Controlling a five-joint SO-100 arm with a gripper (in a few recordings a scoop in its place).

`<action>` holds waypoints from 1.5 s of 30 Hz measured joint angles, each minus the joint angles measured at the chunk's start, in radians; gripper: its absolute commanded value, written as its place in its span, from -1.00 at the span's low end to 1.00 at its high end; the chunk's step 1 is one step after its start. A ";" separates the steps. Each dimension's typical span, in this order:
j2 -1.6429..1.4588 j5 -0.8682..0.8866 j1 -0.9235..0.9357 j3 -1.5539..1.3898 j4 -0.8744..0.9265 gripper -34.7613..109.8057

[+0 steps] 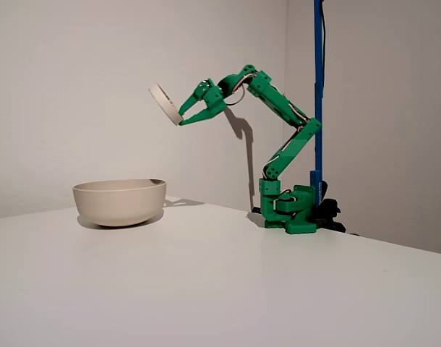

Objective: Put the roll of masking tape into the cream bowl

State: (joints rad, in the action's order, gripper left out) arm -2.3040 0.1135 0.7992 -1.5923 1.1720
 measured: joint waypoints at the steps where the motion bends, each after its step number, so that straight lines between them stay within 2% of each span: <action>1: 0.057 0.003 0.017 0.043 -0.005 -0.64; 11: 0.604 0.014 0.150 0.551 0.011 -0.64; 16: 0.801 -0.012 0.175 0.678 -0.005 -0.64; 44: 1.201 -0.110 0.164 0.707 0.000 -0.64; 45: 1.201 -0.112 0.163 0.707 -0.008 -0.58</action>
State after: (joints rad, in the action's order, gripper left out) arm -1.1029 0.0015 0.9618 -0.8851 1.1643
